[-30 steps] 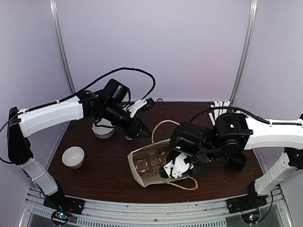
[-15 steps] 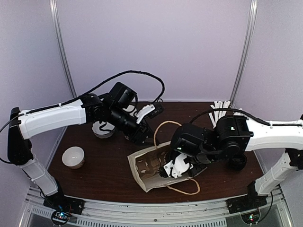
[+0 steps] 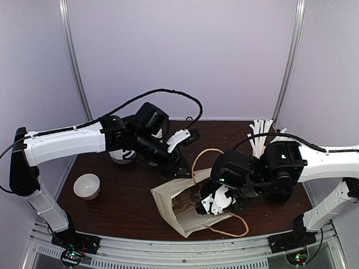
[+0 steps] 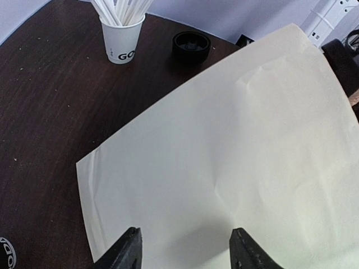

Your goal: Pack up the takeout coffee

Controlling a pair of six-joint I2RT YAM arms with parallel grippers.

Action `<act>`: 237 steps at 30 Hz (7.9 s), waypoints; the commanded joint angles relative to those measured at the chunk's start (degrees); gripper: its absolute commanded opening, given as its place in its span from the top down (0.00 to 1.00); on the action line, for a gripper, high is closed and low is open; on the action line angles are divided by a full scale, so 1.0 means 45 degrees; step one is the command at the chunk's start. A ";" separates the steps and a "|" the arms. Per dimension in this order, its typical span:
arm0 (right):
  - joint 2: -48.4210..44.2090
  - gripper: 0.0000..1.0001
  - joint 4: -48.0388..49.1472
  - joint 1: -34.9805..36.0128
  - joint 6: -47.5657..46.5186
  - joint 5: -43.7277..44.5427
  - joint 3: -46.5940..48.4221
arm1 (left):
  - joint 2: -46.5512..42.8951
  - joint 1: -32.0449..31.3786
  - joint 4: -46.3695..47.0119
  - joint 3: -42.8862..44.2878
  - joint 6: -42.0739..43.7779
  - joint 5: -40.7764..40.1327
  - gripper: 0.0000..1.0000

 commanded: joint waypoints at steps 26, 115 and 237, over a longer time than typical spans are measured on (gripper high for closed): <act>0.1338 0.44 0.4273 0.0015 -0.0575 0.2567 -0.1606 | -0.0920 0.0026 0.1780 -0.0799 0.0026 -0.0909 0.43; 0.8814 0.38 -0.2853 -0.3059 0.2857 -0.2764 0.5903 | -0.3903 0.2219 0.0549 -0.1572 0.0137 -0.0325 0.34; -0.1567 0.05 -0.0143 -1.3504 0.4534 -0.6583 0.3250 | -0.0057 0.1539 -0.2356 0.3043 0.2925 0.1204 1.00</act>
